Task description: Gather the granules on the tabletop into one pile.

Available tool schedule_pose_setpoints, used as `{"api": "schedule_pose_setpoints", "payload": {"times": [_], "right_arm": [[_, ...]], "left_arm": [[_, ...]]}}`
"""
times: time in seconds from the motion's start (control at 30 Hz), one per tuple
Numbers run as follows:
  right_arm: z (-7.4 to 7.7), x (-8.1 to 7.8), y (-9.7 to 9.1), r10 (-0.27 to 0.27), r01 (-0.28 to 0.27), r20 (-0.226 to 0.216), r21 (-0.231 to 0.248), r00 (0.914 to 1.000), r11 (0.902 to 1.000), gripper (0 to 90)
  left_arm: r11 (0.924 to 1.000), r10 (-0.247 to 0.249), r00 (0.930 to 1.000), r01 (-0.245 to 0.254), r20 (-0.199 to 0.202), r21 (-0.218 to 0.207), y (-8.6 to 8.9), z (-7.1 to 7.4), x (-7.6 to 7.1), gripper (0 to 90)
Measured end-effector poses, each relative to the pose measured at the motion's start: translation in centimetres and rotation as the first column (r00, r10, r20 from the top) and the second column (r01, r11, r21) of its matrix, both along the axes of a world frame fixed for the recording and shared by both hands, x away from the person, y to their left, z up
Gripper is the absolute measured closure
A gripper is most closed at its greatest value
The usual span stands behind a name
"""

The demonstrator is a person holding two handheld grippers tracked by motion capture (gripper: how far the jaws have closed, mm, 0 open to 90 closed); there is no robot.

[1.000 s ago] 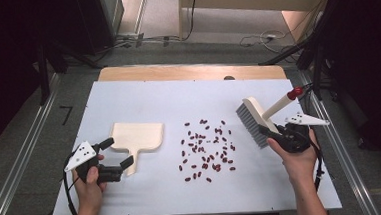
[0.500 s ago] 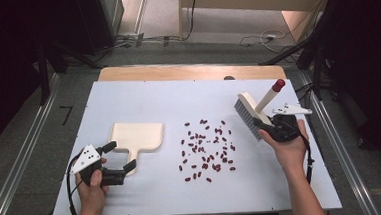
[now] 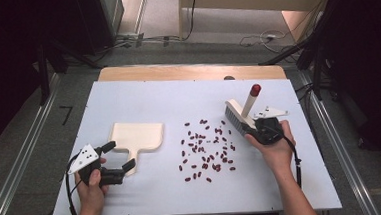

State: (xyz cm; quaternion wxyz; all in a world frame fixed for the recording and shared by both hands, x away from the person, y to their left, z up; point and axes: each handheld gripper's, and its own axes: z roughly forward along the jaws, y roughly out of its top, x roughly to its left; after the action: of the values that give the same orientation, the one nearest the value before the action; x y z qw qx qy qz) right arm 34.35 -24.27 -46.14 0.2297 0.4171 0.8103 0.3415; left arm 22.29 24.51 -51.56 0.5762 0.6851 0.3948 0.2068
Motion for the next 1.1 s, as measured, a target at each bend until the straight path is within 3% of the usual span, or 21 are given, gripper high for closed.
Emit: {"api": "schedule_pose_setpoints", "payload": {"times": [0.33,0.5,0.6,0.8,0.9,0.97,1.1], "right_arm": [[-0.2,-1.6,2.8,0.063,-0.064,-0.007,-0.049,0.998,0.9968,65.4],[0.0,-2.0,3.3,0.088,-0.089,-0.007,-0.057,0.9961,0.9945,65.4],[0.2,-2.0,3.2,0.086,-0.086,-0.007,-0.046,0.9963,0.9952,65.4],[0.8,-1.0,2.1,0.023,-0.023,0.014,-0.032,0.9996,0.9992,65.4],[0.7,-0.4,2.0,-0.006,0.009,0.037,-0.079,0.9993,0.9968,65.4],[0.4,-0.1,2.1,-0.015,0.018,0.025,-0.096,0.9996,0.9952,65.4],[0.1,-0.5,2.9,0.007,-0.004,0.024,-0.106,0.9997,0.9944,65.4]], "left_arm": [[1.0,0.0,1.0,0.0,-0.001,0.004,0.0,0.0,0.0,0.0],[1.0,0.0,1.0,0.0,-0.002,0.006,0.0,0.0,0.1,0.0],[1.0,-0.001,1.0,0.001,-0.001,0.006,-0.1,0.0,0.1,0.0],[1.0,-0.001,1.0,0.001,-0.001,0.007,-0.1,0.0,0.1,0.0],[1.0,-0.001,1.0,0.001,0.0,0.008,-0.1,0.0,0.1,0.0],[0.9999,-0.002,1.0,0.002,0.0,0.01,-0.1,0.0,0.1,0.0],[0.9999,-0.001,1.0,0.001,0.0,0.011,-0.1,0.0,0.1,0.0]]}}
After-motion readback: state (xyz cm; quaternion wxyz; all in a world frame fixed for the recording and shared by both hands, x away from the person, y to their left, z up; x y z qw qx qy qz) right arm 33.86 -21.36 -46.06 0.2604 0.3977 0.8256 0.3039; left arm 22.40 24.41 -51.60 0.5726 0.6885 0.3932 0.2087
